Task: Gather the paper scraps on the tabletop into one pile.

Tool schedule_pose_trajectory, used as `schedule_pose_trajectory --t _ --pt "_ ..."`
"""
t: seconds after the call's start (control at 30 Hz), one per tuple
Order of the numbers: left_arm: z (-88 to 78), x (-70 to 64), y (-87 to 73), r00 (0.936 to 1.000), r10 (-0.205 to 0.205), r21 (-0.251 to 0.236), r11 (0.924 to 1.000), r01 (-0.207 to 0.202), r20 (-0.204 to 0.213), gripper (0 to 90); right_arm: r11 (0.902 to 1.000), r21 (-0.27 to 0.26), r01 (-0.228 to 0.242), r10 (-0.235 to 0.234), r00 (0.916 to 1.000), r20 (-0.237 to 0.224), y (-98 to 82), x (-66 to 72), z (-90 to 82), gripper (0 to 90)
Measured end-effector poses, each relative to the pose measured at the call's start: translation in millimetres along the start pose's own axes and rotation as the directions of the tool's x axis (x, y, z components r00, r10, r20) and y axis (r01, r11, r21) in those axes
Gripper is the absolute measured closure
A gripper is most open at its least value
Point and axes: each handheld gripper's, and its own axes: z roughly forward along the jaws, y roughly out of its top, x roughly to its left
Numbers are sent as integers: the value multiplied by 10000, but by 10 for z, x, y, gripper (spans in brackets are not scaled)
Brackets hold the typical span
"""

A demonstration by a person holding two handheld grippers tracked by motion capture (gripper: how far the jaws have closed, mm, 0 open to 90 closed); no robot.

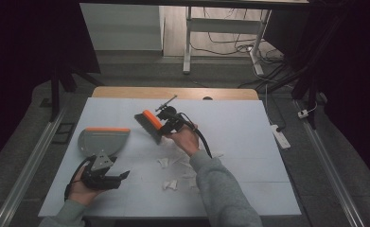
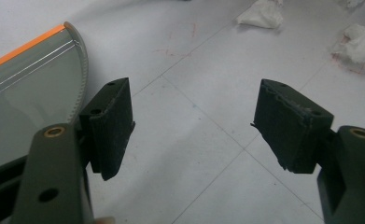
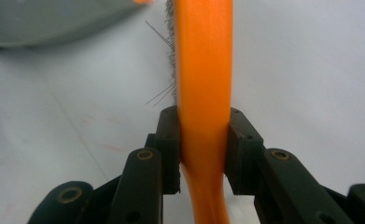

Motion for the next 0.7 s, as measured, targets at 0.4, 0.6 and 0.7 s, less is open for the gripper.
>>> schedule_pose_trajectory --t 0.4,0.6,0.7 --pt "14 -14 12 10000 82 82 9999 -81 -47 291 9956 -898 -261 256 9996 -69 -391 -98 -740 699" --pt "2 -5 7 10000 18 42 10000 -18 -81 291 9941 -1021 367 -408 9984 -391 -464 132 -904 699" --pt "-4 10 4 9999 -50 8 10000 50 -87 291 9916 -1003 819 -856 9958 -334 -518 280 -912 699"
